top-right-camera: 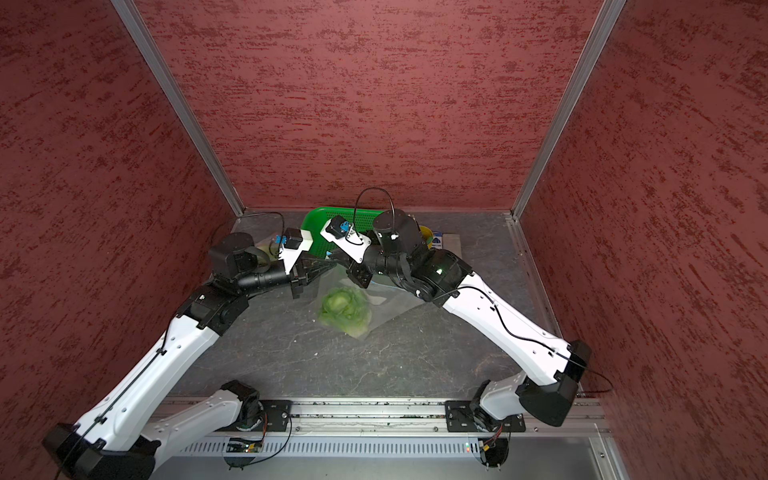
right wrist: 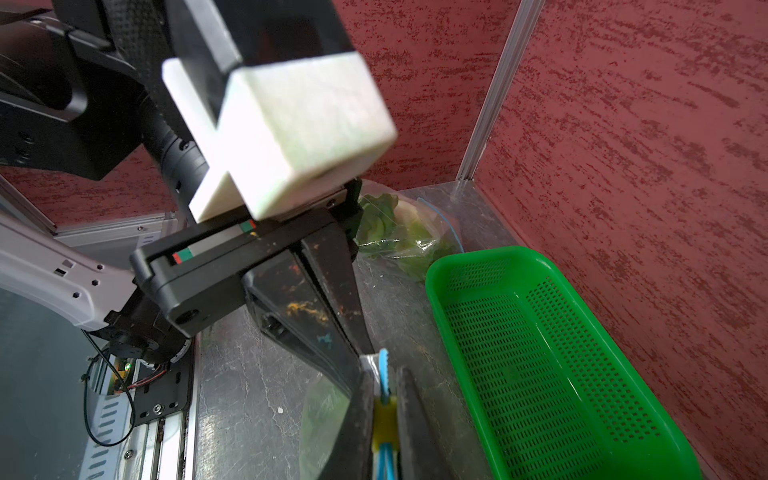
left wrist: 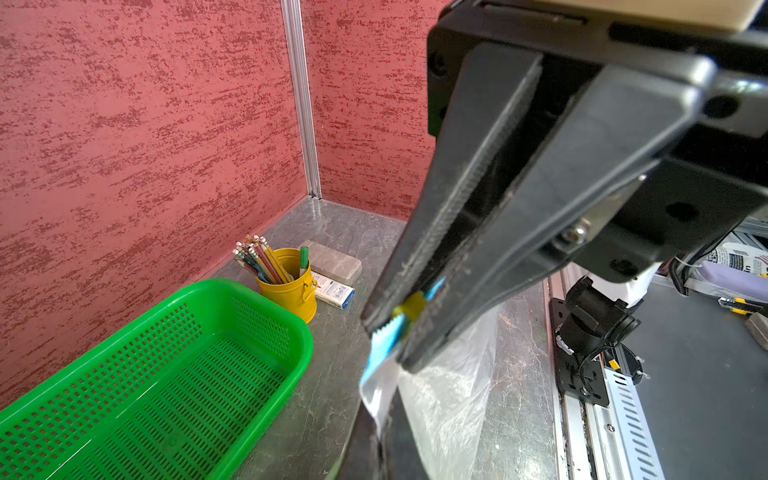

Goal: Put the chinese cabbages into a zipper bag and zip it
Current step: Zip the zipper on the zipper food storage bag.

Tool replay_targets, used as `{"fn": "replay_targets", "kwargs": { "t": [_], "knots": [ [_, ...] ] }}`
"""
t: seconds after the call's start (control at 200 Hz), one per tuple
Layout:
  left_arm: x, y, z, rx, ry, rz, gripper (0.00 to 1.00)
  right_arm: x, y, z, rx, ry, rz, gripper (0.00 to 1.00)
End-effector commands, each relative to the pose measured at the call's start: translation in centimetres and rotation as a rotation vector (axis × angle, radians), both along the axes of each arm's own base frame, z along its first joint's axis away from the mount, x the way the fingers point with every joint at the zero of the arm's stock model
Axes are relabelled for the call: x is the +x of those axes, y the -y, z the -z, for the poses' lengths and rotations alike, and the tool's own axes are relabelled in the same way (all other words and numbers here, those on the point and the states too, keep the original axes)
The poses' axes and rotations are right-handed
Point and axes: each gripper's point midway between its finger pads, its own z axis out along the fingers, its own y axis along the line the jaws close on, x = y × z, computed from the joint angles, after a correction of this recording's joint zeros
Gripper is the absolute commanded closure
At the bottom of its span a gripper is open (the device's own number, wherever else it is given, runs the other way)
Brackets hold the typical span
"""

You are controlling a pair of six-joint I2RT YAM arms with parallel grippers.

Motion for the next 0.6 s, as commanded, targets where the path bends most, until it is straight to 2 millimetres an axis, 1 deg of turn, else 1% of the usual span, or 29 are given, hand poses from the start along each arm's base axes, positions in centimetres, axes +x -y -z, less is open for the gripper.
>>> {"fn": "replay_targets", "kwargs": {
  "t": [0.0, 0.105, 0.245, 0.426, 0.591],
  "knots": [
    [-0.2, -0.3, -2.1, -0.040, 0.063, -0.008, 1.00, -0.3, 0.7, -1.6, 0.050, 0.025, 0.006, 0.88],
    [-0.4, -0.6, -2.9, -0.068, 0.073, -0.018, 1.00, 0.0, 1.3, -1.5, 0.057, 0.020, 0.024, 0.88],
    [-1.0, -0.9, -3.7, -0.106, 0.093, -0.018, 1.00, -0.4, 1.7, -1.5, 0.076, 0.002, 0.006, 0.87],
    [-0.5, -1.3, -3.7, -0.116, 0.072, -0.037, 1.00, -0.2, 1.9, -0.9, 0.065, -0.024, 0.011, 0.85],
    [-0.2, -1.9, -3.2, -0.117, 0.052, -0.056, 1.00, 0.0, 2.1, -1.3, 0.072, -0.025, 0.015, 0.86]
  ]
}}
